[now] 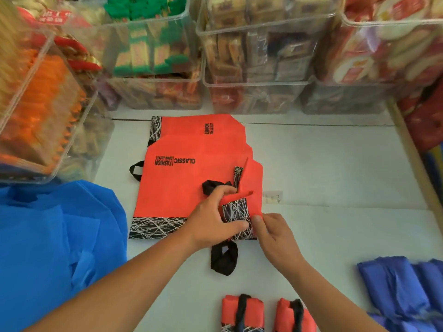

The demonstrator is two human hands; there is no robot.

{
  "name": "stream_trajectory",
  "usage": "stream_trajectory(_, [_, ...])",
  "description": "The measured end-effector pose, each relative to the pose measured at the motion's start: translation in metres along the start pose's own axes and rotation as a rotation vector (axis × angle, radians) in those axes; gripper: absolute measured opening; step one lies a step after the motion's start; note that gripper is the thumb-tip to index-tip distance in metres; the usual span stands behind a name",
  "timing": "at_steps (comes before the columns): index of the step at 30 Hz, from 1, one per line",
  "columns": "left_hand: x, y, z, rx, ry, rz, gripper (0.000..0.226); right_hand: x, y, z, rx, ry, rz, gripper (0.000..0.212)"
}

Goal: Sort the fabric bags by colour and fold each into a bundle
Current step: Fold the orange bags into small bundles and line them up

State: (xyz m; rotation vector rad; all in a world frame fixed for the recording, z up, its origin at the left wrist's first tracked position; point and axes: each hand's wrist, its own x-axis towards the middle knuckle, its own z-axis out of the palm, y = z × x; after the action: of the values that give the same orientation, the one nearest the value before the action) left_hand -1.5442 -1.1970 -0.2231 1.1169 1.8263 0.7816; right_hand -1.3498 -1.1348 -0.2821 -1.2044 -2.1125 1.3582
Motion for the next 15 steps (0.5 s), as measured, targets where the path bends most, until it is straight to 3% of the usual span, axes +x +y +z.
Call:
stream_trajectory(3, [0.002, -0.002, -0.005, 0.061, -0.001, 0.015, 0.064, 0.014, -0.004, -0.011, -0.213, -0.034, -0.124, 0.058])
stream_trajectory(6, [0.004, -0.004, -0.01, 0.133, -0.065, 0.028, 0.059, 0.044, -0.014, -0.017, -0.237, -0.148, -0.135, 0.047])
stream_trajectory(9, [0.011, -0.001, -0.016, 0.138, -0.12, 0.032, 0.042, 0.064, -0.015, -0.014, -0.225, -0.318, -0.07, 0.075])
stream_trajectory(15, [0.047, 0.01, -0.015, -0.062, -0.054, 0.022, 0.04, 0.086, -0.012, -0.015, -0.094, -0.184, 0.059, 0.07])
